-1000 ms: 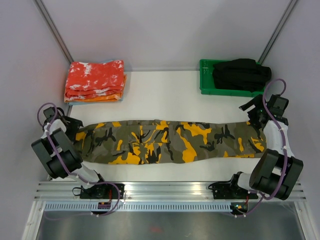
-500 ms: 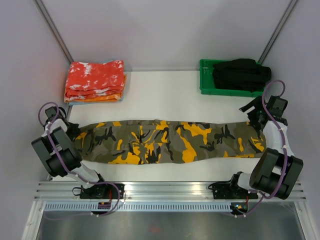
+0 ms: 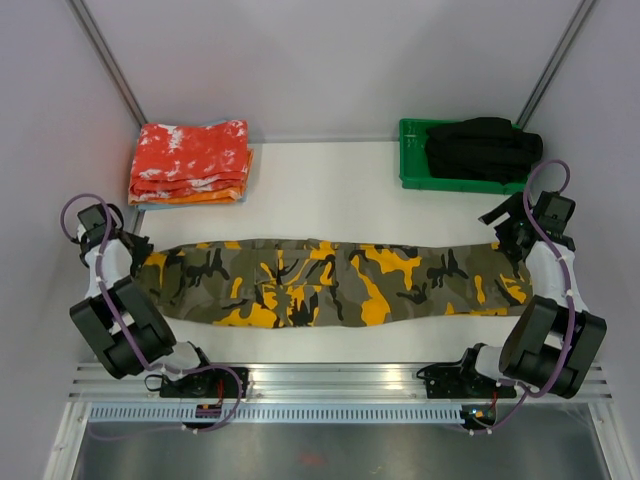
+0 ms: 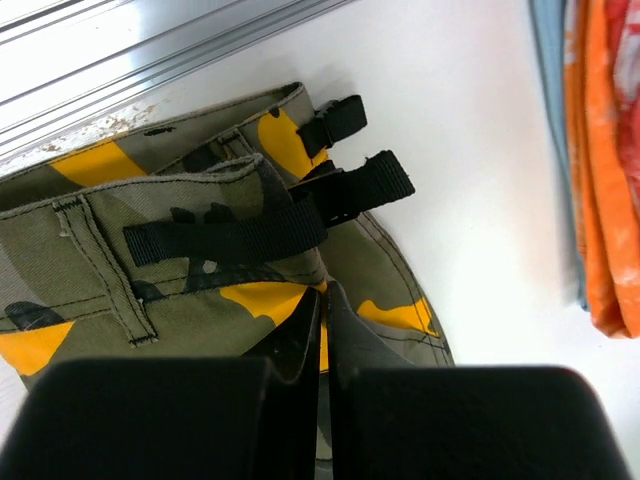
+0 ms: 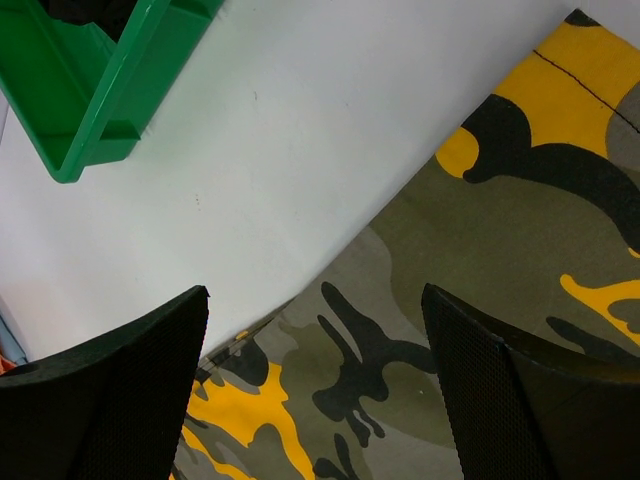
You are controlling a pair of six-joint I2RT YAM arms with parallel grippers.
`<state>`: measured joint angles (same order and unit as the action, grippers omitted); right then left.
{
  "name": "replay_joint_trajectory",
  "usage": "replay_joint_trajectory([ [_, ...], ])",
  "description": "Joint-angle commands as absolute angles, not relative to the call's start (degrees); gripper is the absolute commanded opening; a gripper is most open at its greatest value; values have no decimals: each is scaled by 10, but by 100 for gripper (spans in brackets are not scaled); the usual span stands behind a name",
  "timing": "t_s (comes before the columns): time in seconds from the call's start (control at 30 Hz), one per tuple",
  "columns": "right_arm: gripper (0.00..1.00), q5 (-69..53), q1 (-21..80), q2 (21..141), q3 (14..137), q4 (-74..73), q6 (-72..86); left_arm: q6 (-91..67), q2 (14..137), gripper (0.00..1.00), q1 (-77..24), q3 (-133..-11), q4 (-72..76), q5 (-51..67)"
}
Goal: Fold and stack the trousers
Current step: Fold the trousers
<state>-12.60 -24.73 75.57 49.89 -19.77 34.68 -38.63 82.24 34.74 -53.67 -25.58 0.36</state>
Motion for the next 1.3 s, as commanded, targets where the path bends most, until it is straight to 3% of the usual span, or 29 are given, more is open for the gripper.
replay_joint_trajectory([
  [0.0,94,-123,-245,761,496,-186,340,-366,826,2,349,-577,-217,19],
  [0.63,94,-138,-245,779,501,-183,326,-366,932,2,304,-612,-194,-23],
  [0.93,94,-138,-245,795,498,-166,328,-385,855,2,304,-647,-204,-37],
  [1.27,93,-19,-246,867,523,-176,330,-403,874,2,304,-638,-163,-11],
])
